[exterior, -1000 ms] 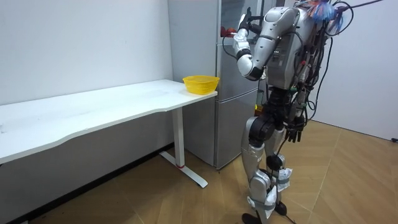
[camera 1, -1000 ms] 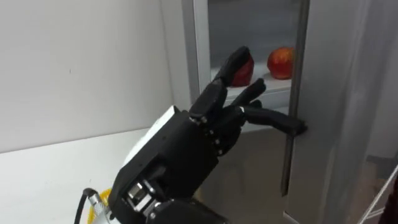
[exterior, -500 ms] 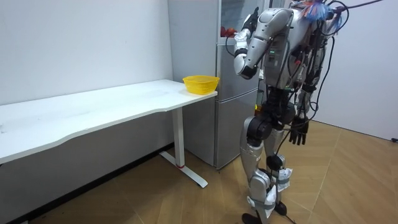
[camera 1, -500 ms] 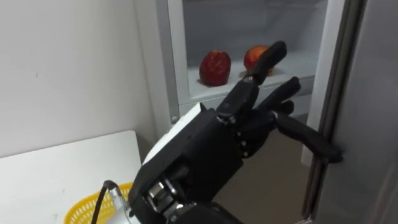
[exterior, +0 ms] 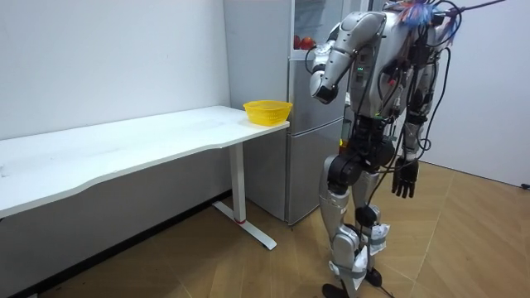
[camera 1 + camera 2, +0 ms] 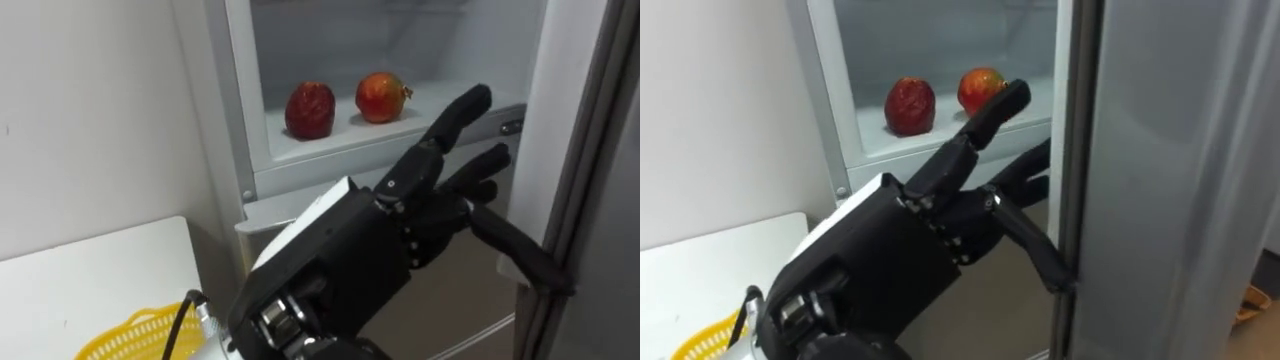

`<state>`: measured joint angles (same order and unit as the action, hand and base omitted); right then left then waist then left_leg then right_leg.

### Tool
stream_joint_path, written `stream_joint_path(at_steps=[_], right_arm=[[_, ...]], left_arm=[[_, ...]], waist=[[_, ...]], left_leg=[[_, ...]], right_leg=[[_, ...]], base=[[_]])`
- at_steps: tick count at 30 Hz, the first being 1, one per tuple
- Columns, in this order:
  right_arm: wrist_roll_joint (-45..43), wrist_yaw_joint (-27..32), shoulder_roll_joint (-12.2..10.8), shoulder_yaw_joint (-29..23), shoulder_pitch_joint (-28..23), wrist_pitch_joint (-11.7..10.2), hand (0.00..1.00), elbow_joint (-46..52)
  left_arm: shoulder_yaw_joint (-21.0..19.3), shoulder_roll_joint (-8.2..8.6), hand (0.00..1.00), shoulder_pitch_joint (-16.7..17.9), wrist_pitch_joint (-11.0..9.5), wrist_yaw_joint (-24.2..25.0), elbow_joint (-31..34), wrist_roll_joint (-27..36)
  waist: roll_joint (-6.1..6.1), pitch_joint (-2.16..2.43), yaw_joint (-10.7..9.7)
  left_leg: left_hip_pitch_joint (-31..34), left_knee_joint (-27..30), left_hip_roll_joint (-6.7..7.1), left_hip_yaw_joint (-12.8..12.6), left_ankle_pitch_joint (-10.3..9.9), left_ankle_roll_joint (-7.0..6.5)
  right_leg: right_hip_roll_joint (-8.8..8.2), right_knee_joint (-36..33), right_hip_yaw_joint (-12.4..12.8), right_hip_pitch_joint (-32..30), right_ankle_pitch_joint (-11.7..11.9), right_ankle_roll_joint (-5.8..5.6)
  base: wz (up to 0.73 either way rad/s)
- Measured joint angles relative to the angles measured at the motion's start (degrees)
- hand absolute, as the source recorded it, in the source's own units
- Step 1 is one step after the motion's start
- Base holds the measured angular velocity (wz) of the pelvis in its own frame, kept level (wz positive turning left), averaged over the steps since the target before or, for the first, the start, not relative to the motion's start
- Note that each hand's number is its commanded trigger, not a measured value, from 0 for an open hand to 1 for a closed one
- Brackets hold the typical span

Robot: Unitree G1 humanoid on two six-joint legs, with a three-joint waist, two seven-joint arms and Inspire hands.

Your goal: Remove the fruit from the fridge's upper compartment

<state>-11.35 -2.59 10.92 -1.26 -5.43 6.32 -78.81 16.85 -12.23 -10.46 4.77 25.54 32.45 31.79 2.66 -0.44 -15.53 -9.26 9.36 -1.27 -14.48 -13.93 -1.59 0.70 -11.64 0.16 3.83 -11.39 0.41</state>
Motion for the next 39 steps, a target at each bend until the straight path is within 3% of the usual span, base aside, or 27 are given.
stream_joint_path(at_steps=[6, 15, 20, 25, 31, 39], right_arm=[[2.53, -0.02, 0.11, 0.12, -0.2, 0.09, 0.0, -0.17], [4.41, -0.02, 0.53, -0.14, -0.2, -0.05, 0.0, 0.1], [5.1, 0.03, 0.61, -0.01, -0.21, 0.02, 0.0, 0.8], [6.64, 0.01, 0.92, 0.0, -0.26, 0.04, 0.0, 0.95], [7.88, 0.08, 2.21, -0.01, -0.22, 0.06, 0.0, 0.94], [8.64, 0.09, 2.81, -0.06, -0.27, 0.13, 0.0, 0.64]], left_arm=[[1.58, 0.19, 0.0, -2.52, 0.12, -0.39, -0.32, 0.05], [4.01, 0.82, 0.0, -6.05, 0.18, -0.19, -2.46, 0.12], [6.66, 2.9, 0.0, -8.66, 0.23, -0.06, -6.85, 0.15], [9.13, 3.23, 0.0, -12.19, 0.3, -0.03, -8.87, 0.16], [10.39, 3.95, 0.0, -14.33, 1.8, -0.01, -9.63, 0.12], [10.4, 4.18, 0.0, -16.04, 3.07, -0.13, -9.67, 0.17]], waist=[[0.37, -0.07, -0.1], [1.51, -0.11, -2.47], [1.57, -0.11, -3.99], [1.64, -0.12, -4.93], [2.01, -0.01, -5.21], [2.51, 0.04, -6.46]], left_leg=[[0.8, -0.19, -0.32, -1.25, -0.02, 0.02], [0.45, -0.83, -0.23, -2.64, -0.02, 0.02], [0.57, -0.91, -0.22, -2.67, -0.03, 0.02], [0.66, -1.05, -0.18, -2.63, -0.06, 0.05], [0.72, -0.56, -0.18, -4.21, -0.06, 0.06], [0.79, -0.31, -0.4, -4.27, -0.05, 0.06]], right_leg=[[0.5, -0.03, 1.43, -1.44, 0.79, 0.06], [0.78, -0.07, 2.99, -1.76, 1.06, -0.16], [0.91, -0.1, 2.99, -1.92, 1.12, -0.19], [1.04, -0.05, 3.35, -2.06, 1.13, -0.15], [1.23, -0.06, 4.44, -2.7, 1.52, -0.01], [1.29, 0.05, 4.53, -2.74, 1.56, -0.02]], base=[[-0.13], [-0.08], [0.0], [-0.02], [-0.14], [-0.01]])
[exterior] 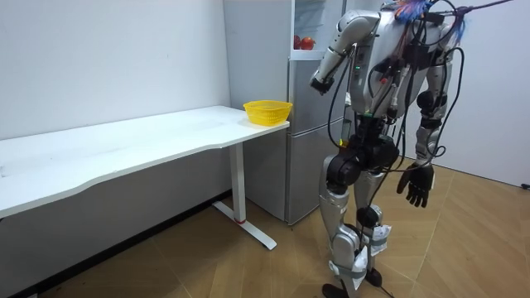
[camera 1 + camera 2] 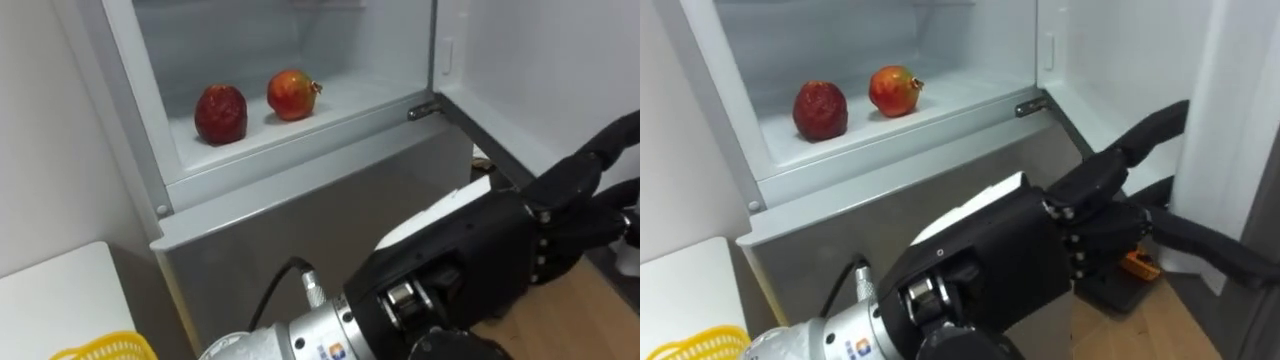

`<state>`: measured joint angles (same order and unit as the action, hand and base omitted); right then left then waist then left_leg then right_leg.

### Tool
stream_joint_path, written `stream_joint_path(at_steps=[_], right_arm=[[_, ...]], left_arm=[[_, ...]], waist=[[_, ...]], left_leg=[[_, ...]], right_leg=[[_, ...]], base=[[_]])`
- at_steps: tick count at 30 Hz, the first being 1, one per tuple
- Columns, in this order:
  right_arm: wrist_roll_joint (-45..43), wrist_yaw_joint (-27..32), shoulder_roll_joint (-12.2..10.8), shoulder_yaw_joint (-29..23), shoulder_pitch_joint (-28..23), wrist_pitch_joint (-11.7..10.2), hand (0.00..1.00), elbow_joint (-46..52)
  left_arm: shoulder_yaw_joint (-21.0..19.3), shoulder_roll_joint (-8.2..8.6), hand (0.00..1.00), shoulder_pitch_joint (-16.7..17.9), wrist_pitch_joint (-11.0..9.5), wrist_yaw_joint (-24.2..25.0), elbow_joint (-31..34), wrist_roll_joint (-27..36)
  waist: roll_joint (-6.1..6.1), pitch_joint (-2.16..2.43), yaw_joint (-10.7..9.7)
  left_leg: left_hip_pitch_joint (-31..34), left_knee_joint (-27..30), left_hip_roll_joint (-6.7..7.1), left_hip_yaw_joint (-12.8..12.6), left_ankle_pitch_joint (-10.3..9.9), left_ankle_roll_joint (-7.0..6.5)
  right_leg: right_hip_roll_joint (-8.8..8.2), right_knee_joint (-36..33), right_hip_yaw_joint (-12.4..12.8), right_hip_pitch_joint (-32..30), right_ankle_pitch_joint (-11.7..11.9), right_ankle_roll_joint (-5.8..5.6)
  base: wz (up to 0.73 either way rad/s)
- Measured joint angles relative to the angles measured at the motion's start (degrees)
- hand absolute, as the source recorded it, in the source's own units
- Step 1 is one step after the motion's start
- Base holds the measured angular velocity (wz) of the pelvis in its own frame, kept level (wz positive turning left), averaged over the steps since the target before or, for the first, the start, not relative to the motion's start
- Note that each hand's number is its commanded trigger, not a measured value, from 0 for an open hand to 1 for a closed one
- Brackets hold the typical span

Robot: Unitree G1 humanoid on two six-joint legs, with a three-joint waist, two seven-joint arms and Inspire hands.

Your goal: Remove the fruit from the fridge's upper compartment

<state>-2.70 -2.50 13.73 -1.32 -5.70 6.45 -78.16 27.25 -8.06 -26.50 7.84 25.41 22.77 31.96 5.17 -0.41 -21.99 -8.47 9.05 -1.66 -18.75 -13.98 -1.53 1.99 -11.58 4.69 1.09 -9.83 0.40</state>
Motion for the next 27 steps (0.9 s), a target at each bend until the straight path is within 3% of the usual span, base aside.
stream_joint_path(at_steps=[12, 19, 27], right_arm=[[0.75, -0.04, 0.73, -0.04, 0.61, 1.21, 0.0, -0.27], [1.83, 0.64, 1.36, 0.05, 0.61, 1.17, 0.0, -0.39], [2.49, 1.33, 1.35, 0.06, 0.32, 1.19, 0.0, -0.8]], left_arm=[[1.23, 2.48, 0.0, -4.1, 1.43, -2.45, -1.0, -0.07], [2.87, 3.8, 0.0, -9.24, 1.61, -4.08, -4.84, -0.07], [2.89, 4.7, 0.0, -9.46, 1.62, -4.59, -5.18, -0.04]], waist=[[1.87, -0.08, -1.98], [2.09, -0.03, -2.85], [2.56, 0.08, -3.2]], left_leg=[[-0.1, -0.39, -0.39, 0.11, -0.12, 0.19], [-0.14, -0.38, -0.34, 0.07, -0.11, 0.19], [-0.16, -0.31, -0.34, -0.14, -0.1, 0.2]], right_leg=[[0.27, -0.02, -0.09, -0.1, 0.16, 0.1], [0.24, 0.18, -0.03, 0.02, 0.17, 0.1], [0.3, 0.94, 0.3, 0.21, 0.39, 0.2]], base=[[0.0], [0.0], [-0.03]])
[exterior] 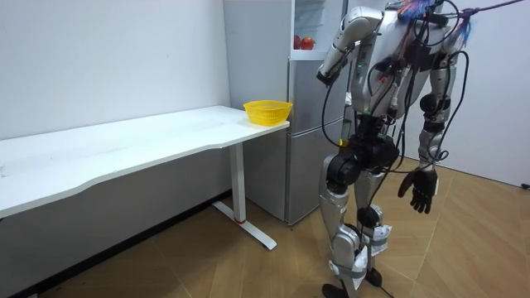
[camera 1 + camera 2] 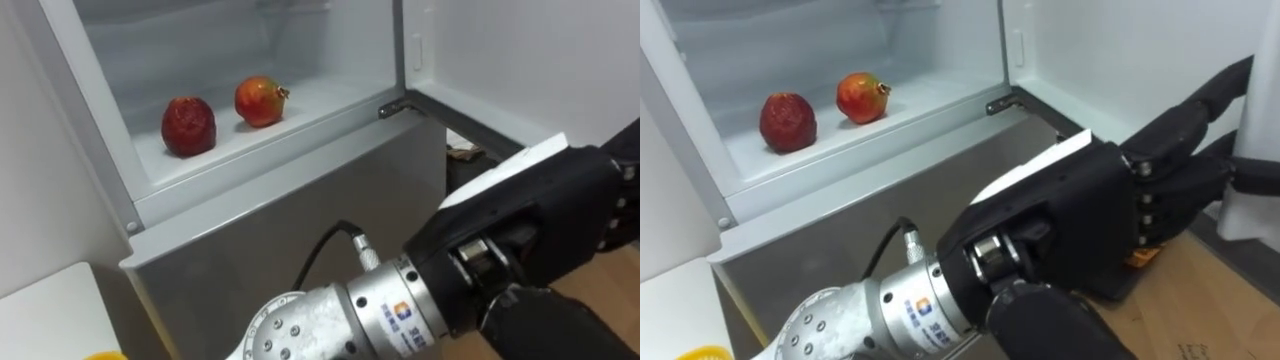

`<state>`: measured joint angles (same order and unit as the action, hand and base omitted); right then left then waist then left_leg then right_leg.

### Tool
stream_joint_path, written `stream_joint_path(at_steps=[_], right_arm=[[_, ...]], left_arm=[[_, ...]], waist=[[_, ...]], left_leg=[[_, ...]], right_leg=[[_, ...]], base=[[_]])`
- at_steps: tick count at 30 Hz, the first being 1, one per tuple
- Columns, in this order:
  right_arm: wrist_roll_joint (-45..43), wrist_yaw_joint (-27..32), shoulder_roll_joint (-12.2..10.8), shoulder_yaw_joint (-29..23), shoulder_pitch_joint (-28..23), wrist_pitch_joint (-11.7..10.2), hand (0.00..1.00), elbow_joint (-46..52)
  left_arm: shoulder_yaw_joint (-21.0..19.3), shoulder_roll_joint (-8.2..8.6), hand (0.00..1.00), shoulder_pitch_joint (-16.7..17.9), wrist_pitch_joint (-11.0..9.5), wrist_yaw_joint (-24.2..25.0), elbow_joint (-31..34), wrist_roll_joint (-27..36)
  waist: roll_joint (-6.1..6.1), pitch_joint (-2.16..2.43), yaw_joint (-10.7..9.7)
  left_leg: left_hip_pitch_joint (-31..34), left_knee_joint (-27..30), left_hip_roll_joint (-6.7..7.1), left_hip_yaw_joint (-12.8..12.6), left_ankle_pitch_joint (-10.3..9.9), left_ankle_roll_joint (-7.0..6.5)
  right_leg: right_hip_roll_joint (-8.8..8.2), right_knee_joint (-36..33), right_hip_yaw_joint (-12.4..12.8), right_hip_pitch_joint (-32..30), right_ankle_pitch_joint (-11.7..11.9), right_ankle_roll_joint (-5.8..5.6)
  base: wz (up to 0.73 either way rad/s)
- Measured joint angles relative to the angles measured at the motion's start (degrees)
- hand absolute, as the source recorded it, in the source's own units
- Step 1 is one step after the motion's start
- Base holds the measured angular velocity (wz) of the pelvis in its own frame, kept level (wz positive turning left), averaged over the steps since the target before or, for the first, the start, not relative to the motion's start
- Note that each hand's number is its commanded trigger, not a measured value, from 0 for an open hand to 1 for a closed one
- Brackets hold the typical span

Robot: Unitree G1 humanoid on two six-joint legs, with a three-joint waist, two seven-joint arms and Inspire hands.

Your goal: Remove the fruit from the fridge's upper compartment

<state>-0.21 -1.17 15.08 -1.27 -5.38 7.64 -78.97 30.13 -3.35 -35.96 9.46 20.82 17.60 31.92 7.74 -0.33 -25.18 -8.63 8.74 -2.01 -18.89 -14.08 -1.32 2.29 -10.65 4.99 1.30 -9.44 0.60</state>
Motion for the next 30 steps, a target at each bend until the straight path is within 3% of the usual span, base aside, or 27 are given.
stream_joint_path(at_steps=[9, 12, 15, 18, 20, 22, 25, 28, 30], right_arm=[[0.08, 1.03, 0.0, 0.04, -0.18, -0.05, 0.0, -0.22], [-0.14, 1.0, -0.01, 0.02, 0.05, -0.18, 0.0, -0.1], [-0.25, 1.05, 0.01, 0.06, 0.06, -0.64, 0.0, -0.08], [-0.42, 1.14, -0.01, 0.02, 0.13, -0.56, 0.0, 0.46], [-1.84, 0.97, -0.24, -0.08, 0.27, -0.58, 0.0, 0.88], [-3.68, 0.88, -0.24, -0.1, 0.31, -0.62, 0.0, 1.35], [-5.61, 0.3, -0.32, -0.12, 0.59, -0.79, 0.0, 1.54], [-7.27, 0.92, -0.83, 0.0, 0.84, -0.9, 0.0, 1.42], [-8.43, 1.4, -1.43, -0.04, 1.06, -1.82, 0.0, 1.33]], left_arm=[[-0.01, 0.01, 0.0, -0.02, -0.01, -0.18, 0.0, -0.01], [-0.04, -0.19, 0.0, -0.01, -0.11, -0.18, 0.04, -0.09], [-0.2, -2.17, 0.0, 0.0, -0.74, -0.32, 0.11, -0.13], [-1.83, -6.14, 0.0, 0.3, -0.71, -0.4, 2.06, -1.67], [-5.33, -9.52, 0.0, 0.68, -0.72, -0.64, 4.8, -3.01], [-8.47, -10.62, 0.0, 1.66, -0.65, -1.08, 6.38, -4.03], [-13.54, -11.98, 0.0, 6.15, -1.01, -2.0, 11.8, -5.39], [-15.42, -12.95, 0.0, 9.96, -1.15, -3.21, 14.2, -7.99], [-17.52, -13.11, 0.0, 12.58, -1.19, -3.94, 15.74, -9.8]], waist=[[-0.07, -0.05, 0.29], [-0.43, -0.3, 0.61], [-1.12, -0.78, 2.01], [-1.28, -0.86, 4.98], [-1.55, -0.79, 6.37], [-1.73, -0.67, 8.77], [-2.07, -0.29, 11.19], [-3.03, 0.28, 14.68], [-3.68, 0.27, 14.9]], left_leg=[[-0.05, 0.0, 0.0, -0.02, 0.0, 0.0], [0.05, -0.01, 0.01, -0.05, 0.0, 0.0], [0.09, 0.0, 0.3, -0.06, 0.01, 0.01], [0.98, 0.26, -0.12, 0.09, 0.01, 0.0], [1.6, 0.73, -0.19, 0.56, 0.02, 0.01], [1.63, 0.8, -0.18, 1.26, 0.03, 0.01], [2.1, 0.85, -0.24, 2.87, 0.07, 0.07], [1.91, 0.87, -0.23, 4.26, 0.19, 0.28], [1.89, 0.89, -0.19, 5.79, 0.32, 0.47]], right_leg=[[0.02, 0.04, 0.73, -0.16, -0.01, -0.02], [0.0, -0.02, 0.3, -0.26, -0.04, -0.03], [0.08, -0.16, 0.28, -0.31, -0.03, -0.02], [-0.04, -0.42, -0.06, -1.22, 0.01, 0.04], [-0.12, -0.14, -0.75, -1.2, 0.23, 0.0], [-0.24, -0.11, -1.37, -0.98, 0.27, 0.05], [-0.31, 0.05, -2.82, -0.69, 0.35, 0.2], [-0.44, 0.17, -4.19, 0.19, 0.15, 0.5], [-0.73, 0.3, -6.03, 1.16, 0.04, 0.64]], base=[[-0.03], [-0.01], [0.0], [0.0], [0.22], [0.14], [0.24], [0.26], [0.45]])
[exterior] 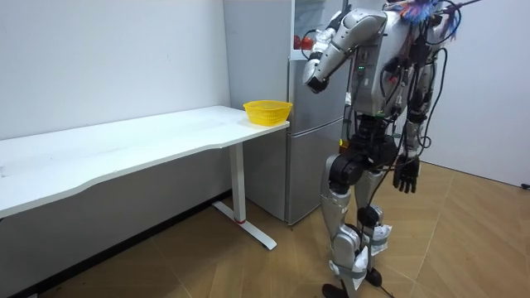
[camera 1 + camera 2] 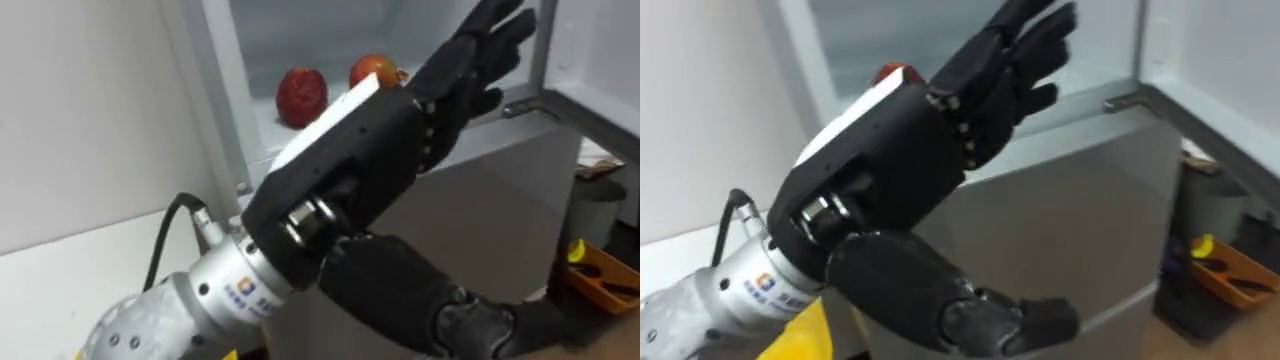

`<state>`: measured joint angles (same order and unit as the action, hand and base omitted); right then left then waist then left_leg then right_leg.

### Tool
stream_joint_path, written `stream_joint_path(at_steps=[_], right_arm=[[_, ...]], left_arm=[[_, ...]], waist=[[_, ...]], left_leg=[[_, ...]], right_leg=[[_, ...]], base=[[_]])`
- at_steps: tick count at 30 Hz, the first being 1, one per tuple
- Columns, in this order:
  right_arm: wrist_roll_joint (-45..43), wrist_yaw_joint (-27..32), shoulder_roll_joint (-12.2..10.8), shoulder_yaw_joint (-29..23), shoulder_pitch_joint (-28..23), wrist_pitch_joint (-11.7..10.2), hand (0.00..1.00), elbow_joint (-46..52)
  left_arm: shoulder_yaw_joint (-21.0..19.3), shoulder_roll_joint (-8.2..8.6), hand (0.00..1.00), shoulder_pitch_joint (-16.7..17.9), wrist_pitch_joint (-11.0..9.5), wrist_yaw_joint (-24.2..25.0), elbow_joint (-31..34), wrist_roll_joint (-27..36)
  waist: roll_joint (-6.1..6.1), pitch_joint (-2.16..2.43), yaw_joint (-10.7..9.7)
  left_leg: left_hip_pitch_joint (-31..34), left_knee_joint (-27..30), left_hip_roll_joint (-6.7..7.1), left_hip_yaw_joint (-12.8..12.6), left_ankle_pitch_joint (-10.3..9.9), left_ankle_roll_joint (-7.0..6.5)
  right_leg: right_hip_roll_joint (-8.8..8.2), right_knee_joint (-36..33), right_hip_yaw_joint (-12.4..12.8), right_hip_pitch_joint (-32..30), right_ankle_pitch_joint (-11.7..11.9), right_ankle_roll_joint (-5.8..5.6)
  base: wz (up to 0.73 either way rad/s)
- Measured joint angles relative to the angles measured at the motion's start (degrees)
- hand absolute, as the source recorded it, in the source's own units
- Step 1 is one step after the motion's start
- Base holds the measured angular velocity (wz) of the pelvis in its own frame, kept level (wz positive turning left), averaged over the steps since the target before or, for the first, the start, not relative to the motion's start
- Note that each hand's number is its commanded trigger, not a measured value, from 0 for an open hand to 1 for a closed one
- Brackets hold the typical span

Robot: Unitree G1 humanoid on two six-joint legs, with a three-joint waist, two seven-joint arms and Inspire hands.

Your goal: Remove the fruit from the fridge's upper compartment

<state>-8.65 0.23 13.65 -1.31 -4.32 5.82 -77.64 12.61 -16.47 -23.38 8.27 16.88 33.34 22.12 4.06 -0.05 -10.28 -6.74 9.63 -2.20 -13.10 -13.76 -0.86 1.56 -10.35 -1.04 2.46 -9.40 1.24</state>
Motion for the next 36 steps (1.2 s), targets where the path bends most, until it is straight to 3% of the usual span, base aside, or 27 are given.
stream_joint_path(at_steps=[1, 2, 9, 14, 18, 19, 20, 24, 26, 28, 31, 32, 36], right_arm=[[-0.48, 0.05, -0.26, 0.01, 0.0, -0.48, 0.0, 0.24], [-0.46, 0.15, -0.31, 0.04, -0.06, -0.88, 0.0, 0.3], [-3.21, 0.56, -0.76, 0.01, -1.26, -1.03, 0.0, 0.98], [-3.74, 2.38, -2.94, -0.11, -3.34, -1.24, 0.0, -0.28], [-4.27, 2.63, -3.2, -1.13, -4.79, -1.31, 0.0, 0.05], [-4.39, 2.77, -3.24, -2.1, -5.04, -1.39, 0.0, 0.05], [-4.35, 3.04, -3.28, -2.88, -5.65, -1.41, 0.0, 0.42], [-4.49, 4.74, -3.45, -5.29, -6.4, -1.53, 0.0, 2.3], [-4.51, 5.28, -3.44, -5.68, -7.2, -1.53, 0.0, 3.1], [-4.41, 5.68, -3.45, -5.71, -7.96, -1.54, 0.0, 4.17], [-4.13, 6.09, -3.59, -6.42, -8.33, -1.41, 0.0, 4.85], [-4.11, 6.03, -3.78, -7.5, -8.42, -1.24, 0.0, 5.09], [-3.5, 5.87, -3.17, -7.93, -8.6, -0.42, 0.0, 5.15]], left_arm=[[-1.2, -0.02, 0.0, 1.22, -0.01, -1.16, 0.75, -0.33], [-2.11, 0.0, 0.0, 1.53, -0.08, -2.34, 1.2, -0.33], [-8.28, 0.21, 0.0, 2.18, -2.93, -7.76, 3.17, -4.88], [-17.29, 0.82, 0.0, 10.13, -7.06, -14.22, 5.55, -8.7], [-25.27, 1.85, 0.0, 14.75, -7.8, -19.18, 5.53, -14.09], [-27.39, 2.57, 0.0, 16.08, -8.25, -21.34, 5.53, -16.03], [-29.56, 2.78, 0.0, 18.33, -9.26, -23.59, 5.31, -17.77], [-36.54, 2.77, 0.0, 26.01, -9.93, -30.49, 4.08, -17.75], [-40.78, 2.66, 0.0, 30.14, -12.5, -35.12, -1.58, -17.21], [-42.48, 2.8, 0.0, 33.63, -12.49, -38.91, -7.16, -14.94], [-45.62, 4.46, 0.0, 39.77, -12.42, -43.71, -15.59, -6.97], [-47.33, 5.34, 0.0, 40.63, -12.37, -45.45, -19.8, -3.62], [-51.79, 5.99, 0.0, 42.04, -12.47, -51.49, -31.6, 8.91]], waist=[[-0.43, 0.05, 0.17], [-0.67, 0.28, 1.71], [-1.01, 0.33, 4.59], [-1.22, 0.29, 7.23], [-1.36, 0.33, 9.39], [-1.64, 0.32, 9.32], [-1.76, 0.31, 10.52], [-1.67, 0.31, 12.06], [-1.65, 0.12, 12.92], [-1.14, 0.19, 14.1], [-0.78, 0.3, 15.16], [-0.83, 0.27, 15.35], [-1.24, 0.24, 15.83]], left_leg=[[-0.04, 0.12, 0.13, 0.97, 0.05, 0.07], [-0.05, 0.27, 0.58, 1.38, 0.11, 0.13], [-0.86, 1.13, 0.85, 2.83, 0.14, 0.14], [-1.79, 1.01, 0.86, 4.06, 0.27, 0.36], [-1.12, 1.2, 1.0, 5.48, 0.31, 0.43], [-0.89, 1.24, 1.16, 6.17, 0.33, 0.43], [-1.0, 1.23, 1.2, 6.41, 0.34, 0.43], [-1.35, 1.4, 1.49, 7.44, 0.34, 0.42], [-1.61, 1.67, 1.86, 8.71, 0.33, 0.4], [-1.86, 1.72, 2.02, 9.38, 0.32, 0.39], [-2.05, 1.58, 2.04, 9.57, 0.32, 0.39], [-1.97, 1.59, 2.1, 9.92, 0.31, 0.39], [-1.96, 0.84, 2.09, 10.29, 0.28, 0.41]], right_leg=[[-0.41, 0.39, -0.97, 0.48, -0.12, 0.04], [-0.35, 0.66, -0.99, 0.72, -0.25, 0.08], [-1.33, 0.55, -3.78, 2.7, -1.1, 0.14], [-1.09, 0.25, -3.89, 3.61, -1.68, 0.46], [-1.27, 0.26, -5.18, 3.56, -1.74, 0.46], [-1.33, 0.3, -5.7, 3.62, -1.84, 0.35], [-1.3, 0.15, -6.14, 3.72, -1.89, 0.39], [-1.56, -0.02, -6.99, 4.5, -2.27, 0.29], [-1.77, -0.31, -7.36, 4.85, -2.82, 0.14], [-2.12, -0.35, -7.71, 5.2, -2.91, 0.11], [-2.24, -0.72, -7.68, 5.19, -3.1, 0.15], [-2.33, -1.33, -7.86, 4.96, -3.48, 0.15], [-2.24, -2.22, -7.74, 4.23, -3.85, 0.27]], base=[[0.42], [0.27], [0.17], [0.06], [0.17], [0.29], [0.15], [0.13], [0.17], [0.05], [0.02], [0.11], [0.03]])
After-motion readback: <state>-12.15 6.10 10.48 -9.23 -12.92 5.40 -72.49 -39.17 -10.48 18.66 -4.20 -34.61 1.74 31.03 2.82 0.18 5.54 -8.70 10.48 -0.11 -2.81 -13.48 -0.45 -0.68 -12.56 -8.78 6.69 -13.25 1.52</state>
